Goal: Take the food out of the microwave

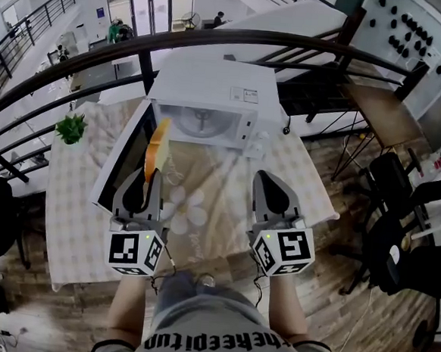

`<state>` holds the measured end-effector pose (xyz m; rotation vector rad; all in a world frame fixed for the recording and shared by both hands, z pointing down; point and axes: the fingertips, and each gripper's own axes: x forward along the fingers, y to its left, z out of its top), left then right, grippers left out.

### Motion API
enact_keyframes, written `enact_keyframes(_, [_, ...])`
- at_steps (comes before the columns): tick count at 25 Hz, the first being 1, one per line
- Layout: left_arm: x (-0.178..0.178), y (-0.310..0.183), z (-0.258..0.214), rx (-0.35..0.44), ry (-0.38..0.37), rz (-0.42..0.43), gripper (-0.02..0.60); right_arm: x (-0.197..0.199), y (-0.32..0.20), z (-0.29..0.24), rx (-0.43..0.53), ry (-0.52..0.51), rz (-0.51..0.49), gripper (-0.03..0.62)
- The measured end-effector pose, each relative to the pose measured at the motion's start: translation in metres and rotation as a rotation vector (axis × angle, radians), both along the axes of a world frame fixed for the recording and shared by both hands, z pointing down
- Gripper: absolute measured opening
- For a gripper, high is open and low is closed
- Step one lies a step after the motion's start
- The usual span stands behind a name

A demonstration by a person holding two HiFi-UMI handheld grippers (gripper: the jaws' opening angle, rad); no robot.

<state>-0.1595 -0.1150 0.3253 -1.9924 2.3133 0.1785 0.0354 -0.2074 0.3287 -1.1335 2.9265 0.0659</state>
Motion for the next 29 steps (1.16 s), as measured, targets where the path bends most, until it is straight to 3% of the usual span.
enact_keyframes(23, [0.007,0.006,-0.012,0.054,0.025,0.028,0.078,0.007,0.006,-0.009,0.016,-0.007,0.015,0.005])
enact_keyframes(29, [0.01,0.011,-0.021,0.026,0.043,0.014,0.078,0.009,0.008,-0.009,0.017,-0.013,0.02,0.005])
